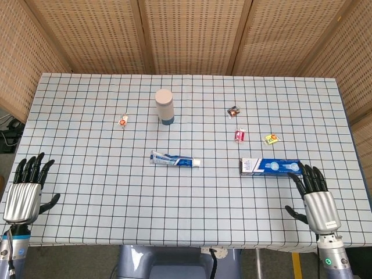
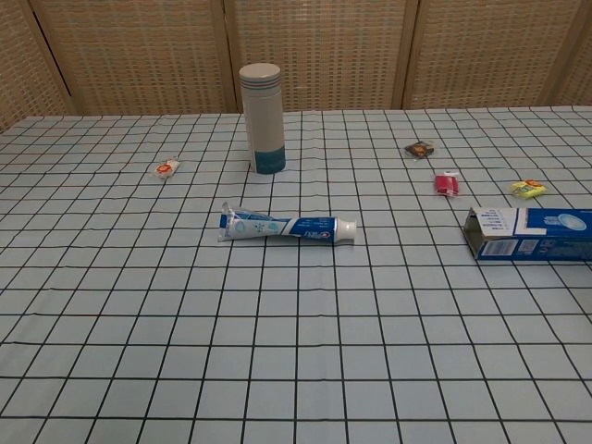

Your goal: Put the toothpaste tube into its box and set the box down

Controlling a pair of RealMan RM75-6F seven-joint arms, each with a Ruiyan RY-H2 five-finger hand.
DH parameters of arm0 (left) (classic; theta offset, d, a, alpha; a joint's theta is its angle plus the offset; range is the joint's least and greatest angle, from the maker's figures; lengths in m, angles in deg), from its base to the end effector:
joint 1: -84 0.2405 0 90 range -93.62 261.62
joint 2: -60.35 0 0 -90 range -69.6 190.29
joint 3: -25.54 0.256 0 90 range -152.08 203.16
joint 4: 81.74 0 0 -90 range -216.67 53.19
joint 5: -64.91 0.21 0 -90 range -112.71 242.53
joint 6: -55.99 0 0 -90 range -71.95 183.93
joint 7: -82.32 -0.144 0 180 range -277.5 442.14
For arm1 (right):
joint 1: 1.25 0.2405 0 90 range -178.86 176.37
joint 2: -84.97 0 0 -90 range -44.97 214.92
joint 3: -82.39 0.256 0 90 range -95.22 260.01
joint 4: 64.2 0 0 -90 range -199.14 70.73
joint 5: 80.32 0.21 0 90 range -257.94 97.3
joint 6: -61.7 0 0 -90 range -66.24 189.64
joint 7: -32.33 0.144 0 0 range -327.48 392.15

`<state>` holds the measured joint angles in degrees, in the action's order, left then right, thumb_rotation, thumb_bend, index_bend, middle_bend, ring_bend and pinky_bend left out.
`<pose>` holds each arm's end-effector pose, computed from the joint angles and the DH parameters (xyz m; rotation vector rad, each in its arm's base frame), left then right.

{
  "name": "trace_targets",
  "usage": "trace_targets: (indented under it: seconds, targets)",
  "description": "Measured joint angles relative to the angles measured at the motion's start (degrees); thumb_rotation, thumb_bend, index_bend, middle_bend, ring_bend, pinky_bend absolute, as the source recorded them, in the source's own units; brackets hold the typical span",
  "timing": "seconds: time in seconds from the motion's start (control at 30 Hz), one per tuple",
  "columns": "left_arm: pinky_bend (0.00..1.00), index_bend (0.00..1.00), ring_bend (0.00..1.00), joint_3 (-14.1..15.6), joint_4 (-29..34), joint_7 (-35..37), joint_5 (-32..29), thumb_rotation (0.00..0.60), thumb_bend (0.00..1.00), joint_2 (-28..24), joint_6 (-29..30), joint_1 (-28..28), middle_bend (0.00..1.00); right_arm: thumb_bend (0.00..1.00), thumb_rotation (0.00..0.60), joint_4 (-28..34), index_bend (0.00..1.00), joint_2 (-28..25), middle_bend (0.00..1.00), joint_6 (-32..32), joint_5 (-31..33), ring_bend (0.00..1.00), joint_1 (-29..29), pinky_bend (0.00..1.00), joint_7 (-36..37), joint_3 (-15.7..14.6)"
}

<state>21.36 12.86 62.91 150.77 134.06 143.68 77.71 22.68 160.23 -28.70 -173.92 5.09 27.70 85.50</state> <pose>-0.2773 0.1904 0.1137 -1.4017 -0.7494 -0.8581 -0.2821 -0.1871 0.1118 1.4375 -0.7749 1.0697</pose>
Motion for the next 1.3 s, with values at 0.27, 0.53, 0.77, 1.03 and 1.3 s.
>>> trace_targets:
  seconds: [0.27,0.53,0.77,1.03,1.3]
  targets:
    - [0.0,0.12,0.0,-0.14,-0.47,0.25,-0.64,0.6,0.21,0.06,-0.88,-0.41,0.0,0.17,0.6,-0.12,0.2,-0.74,0.0,-0.03,1.38,0.0,-0.01,0.04,1.48,1.07]
    - [0.03,0.22,0.03,-0.93,0.01,1.94,-2.67,0.6,0.22,-1.88,-6.32,-2.85,0.0,0.17,0.6,-0.96,0.2,-0.87,0.0,-0.04,2.39,0.0,0.08,0.04,2.92,1.8]
    - [0.03,0.23,0.03,-3.47,0.7,-0.12,-5.04,0.6,0.23,-3.86,-16.55,-10.41,0.0,0.17,0.6,-2.24,0.2,-0.62,0.0,1.3,4.95,0.0,0.31,0.04,3.0,2.74]
    - [0.03,0.22,0.03,-7.36,1.06,-4.72,-11.12,0.6,0.23,-2.14,-26.85,-20.08,0.0,0.17,0.6,-3.91,0.2,0.0,0.0,2.47,7.29,0.0,0.56,0.04,2.55,3.61]
    - [0.04,0.22,0.05,-10.04,-2.49,-11.46,-20.54,0.6,0.23,4.43,-34.17,-29.26,0.0,0.17,0.6,-5.06,0.2,0.28,0.0,3.31,8.8,0.0,0.77,0.04,2.64,4.27]
